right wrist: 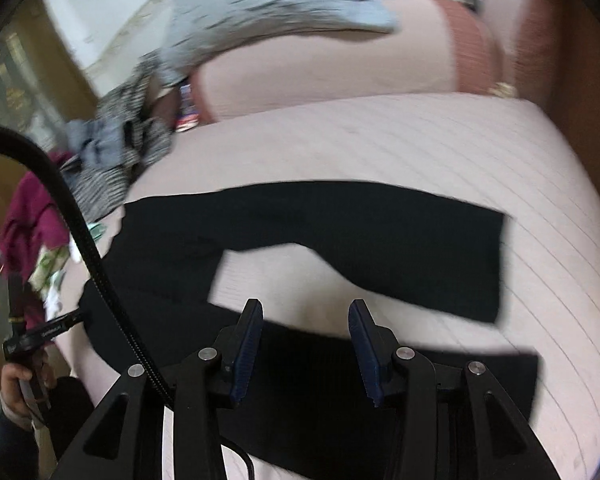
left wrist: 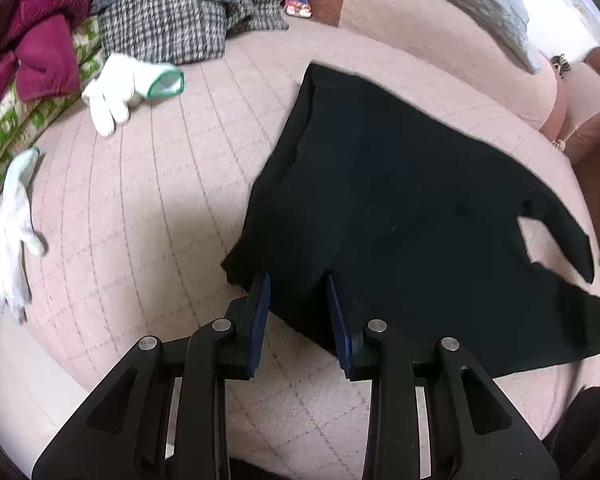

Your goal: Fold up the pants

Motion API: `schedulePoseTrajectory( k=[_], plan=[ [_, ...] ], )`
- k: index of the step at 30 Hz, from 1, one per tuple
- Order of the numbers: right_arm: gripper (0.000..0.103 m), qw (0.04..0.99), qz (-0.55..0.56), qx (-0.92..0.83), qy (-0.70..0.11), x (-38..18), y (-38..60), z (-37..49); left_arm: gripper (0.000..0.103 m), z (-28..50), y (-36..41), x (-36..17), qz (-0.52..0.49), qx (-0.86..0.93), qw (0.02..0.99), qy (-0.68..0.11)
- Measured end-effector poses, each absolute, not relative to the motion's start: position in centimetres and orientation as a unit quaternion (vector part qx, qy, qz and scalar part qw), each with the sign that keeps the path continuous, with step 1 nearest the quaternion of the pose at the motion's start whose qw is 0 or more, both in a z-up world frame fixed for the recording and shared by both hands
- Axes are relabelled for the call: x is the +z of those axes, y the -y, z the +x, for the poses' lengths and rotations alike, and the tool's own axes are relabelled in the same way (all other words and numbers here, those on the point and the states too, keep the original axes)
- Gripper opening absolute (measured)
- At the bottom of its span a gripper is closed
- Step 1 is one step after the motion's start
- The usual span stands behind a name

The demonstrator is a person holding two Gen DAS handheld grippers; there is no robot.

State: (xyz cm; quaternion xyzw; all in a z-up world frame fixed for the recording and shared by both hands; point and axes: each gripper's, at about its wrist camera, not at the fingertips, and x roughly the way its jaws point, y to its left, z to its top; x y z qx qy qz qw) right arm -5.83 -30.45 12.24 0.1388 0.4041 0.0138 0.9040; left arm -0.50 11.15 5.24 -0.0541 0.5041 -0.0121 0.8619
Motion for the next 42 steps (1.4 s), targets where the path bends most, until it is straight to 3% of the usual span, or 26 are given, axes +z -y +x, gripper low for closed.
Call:
schedulePoseTrajectory(
  k=[8, 11, 19, 29, 37, 40, 42],
  plan=[
    [0.051, 0.918, 0.036, 0.086, -0.387, 12.8, 27.4, 2.1, 0.029, 4.8, -9.0, 8.0, -0.023, -0.08, 0.876, -0.476],
    [0.062, 0.915, 0.003, 0.106, -0.389, 12.7, 26.9, 5.2, 0.029, 8.2, -8.0, 7.1, -0.014, -0.09, 0.865, -0.493],
    [0.065, 0.899, -0.077, 0.137, -0.41, 10.9, 25.6, 10.7, 0.029, 15.1, -6.1, 7.6, -0.017, -0.126, 0.86, -0.494],
    [0.067, 0.875, -0.112, 0.171, -0.439, 8.2, 26.7, 14.4, 0.029, 21.0, -4.0, 5.3, 0.163, -0.195, 0.824, -0.507],
    [0.067, 0.85, -0.127, 0.216, -0.463, 6.6, 26.5, 15.7, 0.029, 21.1, -3.9, 3.9, 0.229, -0.231, 0.801, -0.503],
    [0.067, 0.846, -0.13, 0.226, -0.466, 6.3, 26.3, 15.7, 0.04, 20.9, -3.9, 4.3, 0.236, -0.258, 0.793, -0.499],
    [0.067, 0.843, -0.132, 0.224, -0.471, 5.9, 26.3, 15.9, 0.041, 21.2, -3.4, 3.9, 0.242, -0.267, 0.786, -0.502]
  ],
)
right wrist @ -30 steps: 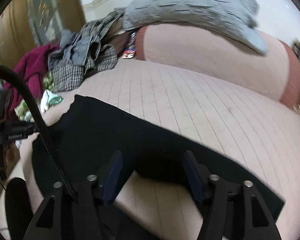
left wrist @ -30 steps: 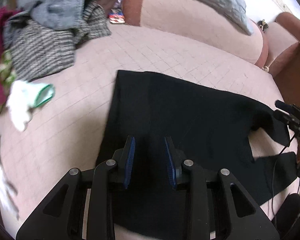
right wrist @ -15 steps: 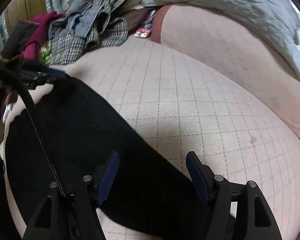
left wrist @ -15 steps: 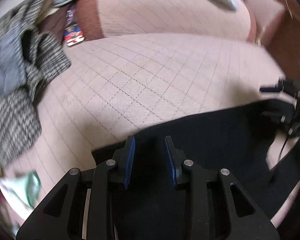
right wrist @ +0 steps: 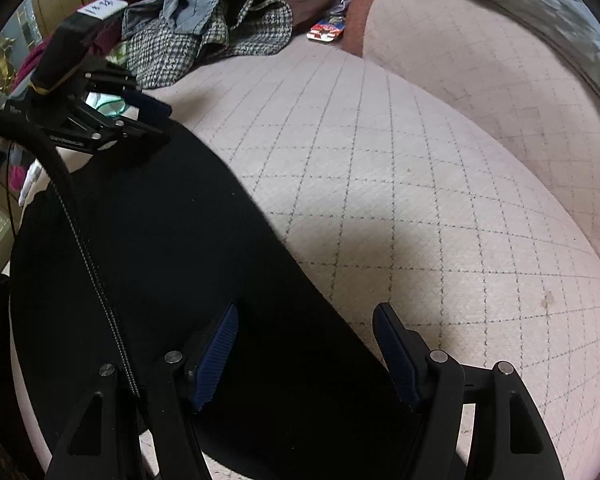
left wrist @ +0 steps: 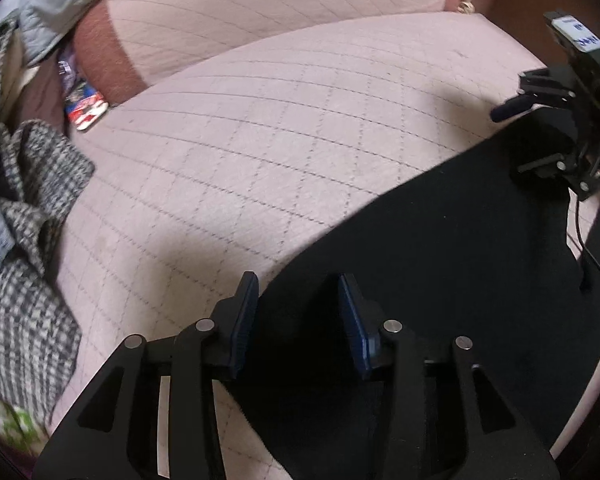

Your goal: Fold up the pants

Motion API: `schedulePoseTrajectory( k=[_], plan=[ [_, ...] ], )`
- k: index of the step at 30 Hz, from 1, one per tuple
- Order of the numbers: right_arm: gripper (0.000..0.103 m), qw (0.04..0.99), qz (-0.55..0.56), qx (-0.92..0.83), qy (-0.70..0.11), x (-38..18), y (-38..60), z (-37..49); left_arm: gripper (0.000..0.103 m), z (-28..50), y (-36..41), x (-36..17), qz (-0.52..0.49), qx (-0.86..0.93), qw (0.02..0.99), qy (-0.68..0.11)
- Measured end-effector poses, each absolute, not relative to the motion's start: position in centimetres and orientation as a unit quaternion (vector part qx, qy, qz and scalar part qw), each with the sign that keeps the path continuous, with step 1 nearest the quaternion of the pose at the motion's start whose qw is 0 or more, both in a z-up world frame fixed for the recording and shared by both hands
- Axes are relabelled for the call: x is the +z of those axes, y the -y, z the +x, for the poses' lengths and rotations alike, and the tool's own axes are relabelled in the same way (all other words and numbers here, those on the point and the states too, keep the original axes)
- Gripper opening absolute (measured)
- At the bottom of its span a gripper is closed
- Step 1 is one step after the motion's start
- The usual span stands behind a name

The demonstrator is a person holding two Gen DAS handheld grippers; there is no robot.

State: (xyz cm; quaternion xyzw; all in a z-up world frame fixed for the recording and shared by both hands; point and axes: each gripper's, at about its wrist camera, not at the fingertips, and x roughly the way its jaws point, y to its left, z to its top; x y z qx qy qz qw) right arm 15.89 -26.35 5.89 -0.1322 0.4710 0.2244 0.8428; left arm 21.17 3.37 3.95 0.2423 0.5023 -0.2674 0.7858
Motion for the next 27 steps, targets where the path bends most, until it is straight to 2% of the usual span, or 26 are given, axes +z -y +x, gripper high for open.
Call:
schedulePoseTrajectory(
  k=[5, 6, 7, 8, 10, 11, 12, 13, 14, 17, 22, 27],
  plan=[
    [0.067, 0.843, -0.107, 0.217, -0.481, 5.3, 26.9, 16.5, 0.044, 22.6, -1.5, 2.2, 0.276, -0.265, 0.775, -0.503],
    [0.064, 0.845, -0.105, 0.215, -0.478, 5.3, 27.0, 16.4, 0.046, 22.6, -1.3, 2.2, 0.283, -0.267, 0.777, -0.495],
    [0.054, 0.847, -0.106, 0.214, -0.476, 5.2, 26.9, 16.3, 0.054, 22.5, -1.0, 2.2, 0.294, -0.264, 0.778, -0.488],
    [0.049, 0.849, -0.109, 0.214, -0.47, 5.2, 26.8, 16.1, 0.063, 22.2, -0.8, 2.1, 0.314, -0.254, 0.783, -0.474],
    [0.025, 0.852, -0.115, 0.224, -0.458, 5.2, 26.3, 15.6, 0.064, 21.5, -0.8, 1.8, 0.33, -0.247, 0.793, -0.449],
    [0.02, 0.854, -0.119, 0.224, -0.455, 5.2, 26.1, 15.4, 0.059, 21.3, -0.8, 1.6, 0.33, -0.242, 0.795, -0.447],
    [0.008, 0.856, -0.128, 0.218, -0.45, 5.3, 25.8, 15.1, 0.05, 21.3, -0.8, 1.8, 0.317, -0.245, 0.795, -0.455],
    [0.006, 0.86, -0.133, 0.211, -0.446, 5.5, 25.7, 15.0, 0.02, 21.3, -0.9, 2.0, 0.298, -0.257, 0.792, -0.466],
    [0.005, 0.863, -0.134, 0.205, -0.442, 5.8, 25.6, 14.8, 0.008, 20.9, -0.8, 2.3, 0.291, -0.256, 0.798, -0.462],
    [0.005, 0.875, -0.148, 0.193, -0.419, 7.5, 25.2, 13.2, 0.005, 19.0, -0.5, 3.0, 0.312, -0.234, 0.814, -0.431],
    [0.004, 0.896, -0.166, 0.19, -0.367, 12.0, 24.0, 7.3, 0.005, 13.6, -2.3, 7.9, 0.25, -0.243, 0.858, -0.377],
    [0.004, 0.909, -0.168, 0.206, -0.322, 15.2, 22.2, -0.6, 0.005, 4.9, -5.3, 11.5, 0.214, -0.253, 0.879, -0.343]
  ],
)
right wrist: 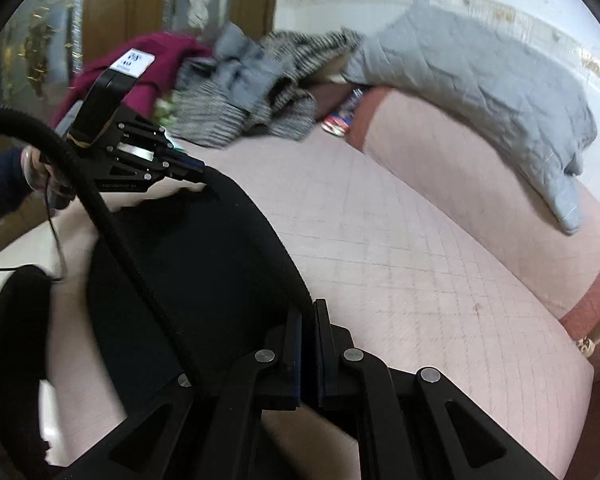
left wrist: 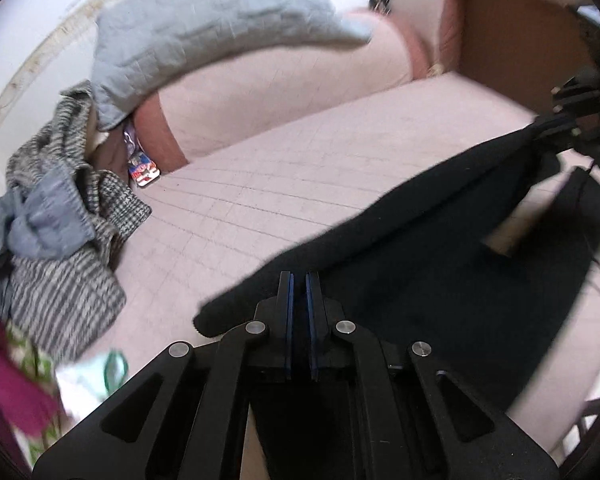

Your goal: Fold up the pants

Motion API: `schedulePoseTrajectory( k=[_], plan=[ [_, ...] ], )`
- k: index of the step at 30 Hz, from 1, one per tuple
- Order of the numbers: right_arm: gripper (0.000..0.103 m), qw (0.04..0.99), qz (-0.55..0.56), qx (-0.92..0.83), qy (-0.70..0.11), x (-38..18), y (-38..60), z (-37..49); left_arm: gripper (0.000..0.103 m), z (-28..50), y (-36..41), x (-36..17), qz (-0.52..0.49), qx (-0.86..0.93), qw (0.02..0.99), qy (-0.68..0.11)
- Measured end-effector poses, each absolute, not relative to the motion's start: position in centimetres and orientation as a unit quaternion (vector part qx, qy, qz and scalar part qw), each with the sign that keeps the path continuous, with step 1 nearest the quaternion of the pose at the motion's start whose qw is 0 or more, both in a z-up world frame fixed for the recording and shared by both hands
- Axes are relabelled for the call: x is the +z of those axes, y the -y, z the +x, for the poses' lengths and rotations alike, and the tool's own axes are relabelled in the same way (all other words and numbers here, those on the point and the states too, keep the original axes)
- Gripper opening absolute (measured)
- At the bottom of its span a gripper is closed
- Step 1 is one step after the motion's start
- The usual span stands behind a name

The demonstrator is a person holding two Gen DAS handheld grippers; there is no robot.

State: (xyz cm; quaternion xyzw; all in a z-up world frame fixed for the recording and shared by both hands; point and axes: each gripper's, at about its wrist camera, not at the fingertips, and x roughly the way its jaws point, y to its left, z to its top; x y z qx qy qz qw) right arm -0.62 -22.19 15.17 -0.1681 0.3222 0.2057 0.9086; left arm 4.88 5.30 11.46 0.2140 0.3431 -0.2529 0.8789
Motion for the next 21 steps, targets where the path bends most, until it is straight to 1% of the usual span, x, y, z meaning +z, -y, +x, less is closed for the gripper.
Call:
schedulePoseTrajectory(
  k=[2, 4, 6, 8, 10, 12, 13, 15, 16, 17, 19, 21],
  plan=[
    [0.004, 0.908, -0.164, 0.223, -0.314, 15.2, 21.1, -3.5, 0.005, 1.9, -6.6, 11.3, 0.189, -0.256, 0.879, -0.355],
    [0.004, 0.902, -0.154, 0.242, -0.322, 13.9, 20.0, -6.2, 0.005, 0.4, -7.6, 10.3, 0.178, -0.245, 0.876, -0.375],
    [0.004, 0.894, -0.139, 0.255, -0.343, 10.9, 19.0, -8.0, 0.005, -0.1, -8.9, 8.6, 0.161, -0.22, 0.871, -0.409],
    [0.004, 0.883, -0.125, 0.255, -0.373, 7.8, 18.5, -8.5, 0.004, -0.4, -10.2, 7.2, 0.118, -0.201, 0.865, -0.445],
    [0.004, 0.875, -0.117, 0.251, -0.398, 4.7, 17.9, -9.0, 0.004, -1.2, -11.2, 6.9, 0.078, -0.194, 0.866, -0.454],
    [0.005, 0.877, -0.117, 0.241, -0.398, 3.6, 17.6, -9.6, 0.005, -1.5, -12.0, 7.7, 0.027, -0.205, 0.869, -0.449],
    [0.005, 0.882, -0.107, 0.238, -0.392, 3.7, 17.7, -9.6, 0.006, -1.5, -12.1, 8.0, 0.005, -0.212, 0.869, -0.447],
    [0.005, 0.884, -0.094, 0.229, -0.396, 3.8, 18.0, -9.2, 0.025, -1.1, -12.2, 8.6, -0.038, -0.224, 0.866, -0.446],
    [0.01, 0.882, -0.091, 0.232, -0.4, 3.8, 18.1, -8.9, 0.047, -1.0, -12.1, 8.8, -0.043, -0.221, 0.866, -0.446],
    [0.013, 0.88, -0.087, 0.23, -0.406, 4.0, 18.0, -8.8, 0.054, -0.9, -12.1, 8.8, -0.044, -0.211, 0.869, -0.445],
    [0.034, 0.882, -0.08, 0.232, -0.403, 4.6, 17.7, -9.2, 0.054, -1.0, -12.4, 8.8, -0.051, -0.205, 0.872, -0.441],
    [0.042, 0.886, -0.071, 0.246, -0.387, 5.6, 17.3, -10.0, 0.054, -1.4, -13.1, 8.8, -0.064, -0.183, 0.876, -0.441]
  ],
)
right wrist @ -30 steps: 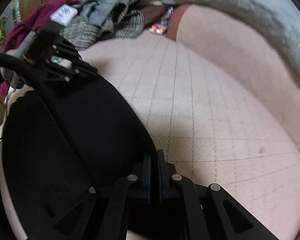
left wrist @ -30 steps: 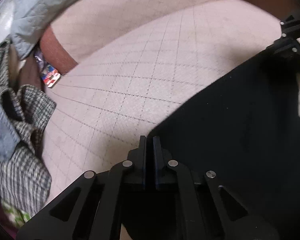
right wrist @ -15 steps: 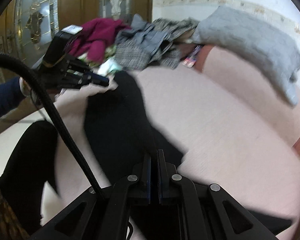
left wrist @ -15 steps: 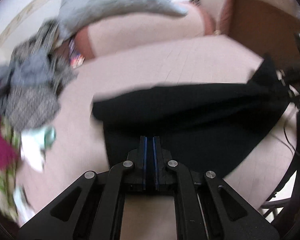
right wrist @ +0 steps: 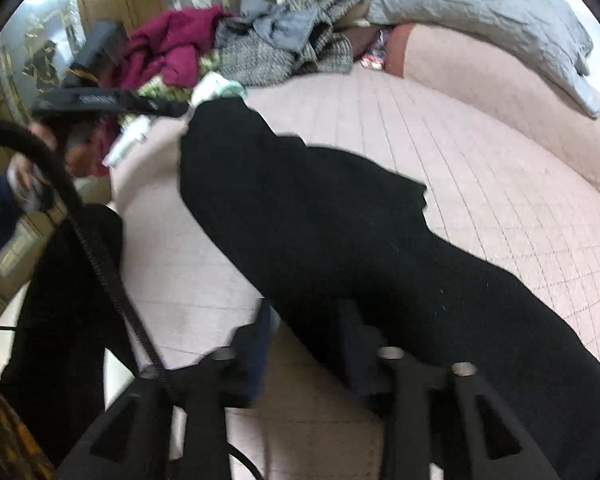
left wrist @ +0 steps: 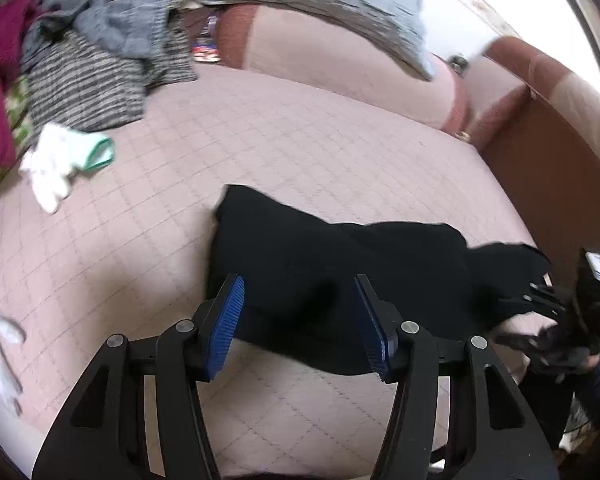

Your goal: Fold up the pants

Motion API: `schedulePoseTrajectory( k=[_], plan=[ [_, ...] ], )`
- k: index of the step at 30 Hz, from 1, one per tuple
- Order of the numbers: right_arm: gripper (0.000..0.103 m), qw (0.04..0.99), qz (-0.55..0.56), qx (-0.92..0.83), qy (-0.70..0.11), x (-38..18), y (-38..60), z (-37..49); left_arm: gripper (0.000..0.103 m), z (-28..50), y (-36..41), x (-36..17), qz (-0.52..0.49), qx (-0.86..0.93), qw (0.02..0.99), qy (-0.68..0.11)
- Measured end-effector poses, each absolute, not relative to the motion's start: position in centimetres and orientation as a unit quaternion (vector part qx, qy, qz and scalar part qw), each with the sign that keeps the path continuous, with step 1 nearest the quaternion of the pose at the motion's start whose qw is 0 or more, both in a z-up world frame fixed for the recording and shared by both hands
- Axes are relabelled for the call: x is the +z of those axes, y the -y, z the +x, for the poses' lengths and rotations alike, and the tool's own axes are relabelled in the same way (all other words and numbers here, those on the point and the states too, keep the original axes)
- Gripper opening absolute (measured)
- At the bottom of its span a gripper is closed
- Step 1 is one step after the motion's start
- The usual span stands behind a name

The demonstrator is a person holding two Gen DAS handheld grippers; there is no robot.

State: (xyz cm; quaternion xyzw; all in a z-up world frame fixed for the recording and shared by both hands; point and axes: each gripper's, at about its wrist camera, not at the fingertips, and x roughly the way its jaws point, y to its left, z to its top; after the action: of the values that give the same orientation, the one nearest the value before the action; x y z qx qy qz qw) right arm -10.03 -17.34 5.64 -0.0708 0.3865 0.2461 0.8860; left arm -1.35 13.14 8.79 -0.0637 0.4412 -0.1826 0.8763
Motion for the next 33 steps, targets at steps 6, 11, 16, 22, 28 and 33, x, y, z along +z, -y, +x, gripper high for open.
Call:
schedulePoseTrajectory(
  k=[6, 11, 16, 22, 28, 33],
  plan=[
    [0.043, 0.912, -0.03, 0.211, -0.35, 7.5, 18.3, -8.9, 0.057, 0.3, -14.4, 8.9, -0.07, -0.145, 0.893, -0.42],
    [0.046, 0.911, 0.12, 0.142, -0.368, 6.4, 22.9, -3.0, 0.057, 1.9, -13.2, 7.2, -0.065, -0.15, 0.886, -0.435],
    [0.01, 0.866, 0.195, 0.189, -0.421, 3.3, 22.1, 2.6, 0.036, 2.3, -12.6, 6.9, -0.071, -0.148, 0.884, -0.437],
    [0.008, 0.894, 0.194, 0.19, -0.356, 6.1, 22.7, 1.2, 0.011, 0.1, -13.3, 8.7, -0.028, -0.139, 0.901, -0.411],
    [0.009, 0.9, 0.162, 0.127, -0.383, 2.7, 20.7, 2.8, 0.011, 1.7, -14.2, 5.2, -0.021, -0.1, 0.878, -0.468],
    [0.026, 0.907, 0.131, 0.112, -0.384, 4.0, 21.0, 1.7, 0.011, 1.7, -15.8, 6.5, -0.02, -0.061, 0.887, -0.458]
  ],
)
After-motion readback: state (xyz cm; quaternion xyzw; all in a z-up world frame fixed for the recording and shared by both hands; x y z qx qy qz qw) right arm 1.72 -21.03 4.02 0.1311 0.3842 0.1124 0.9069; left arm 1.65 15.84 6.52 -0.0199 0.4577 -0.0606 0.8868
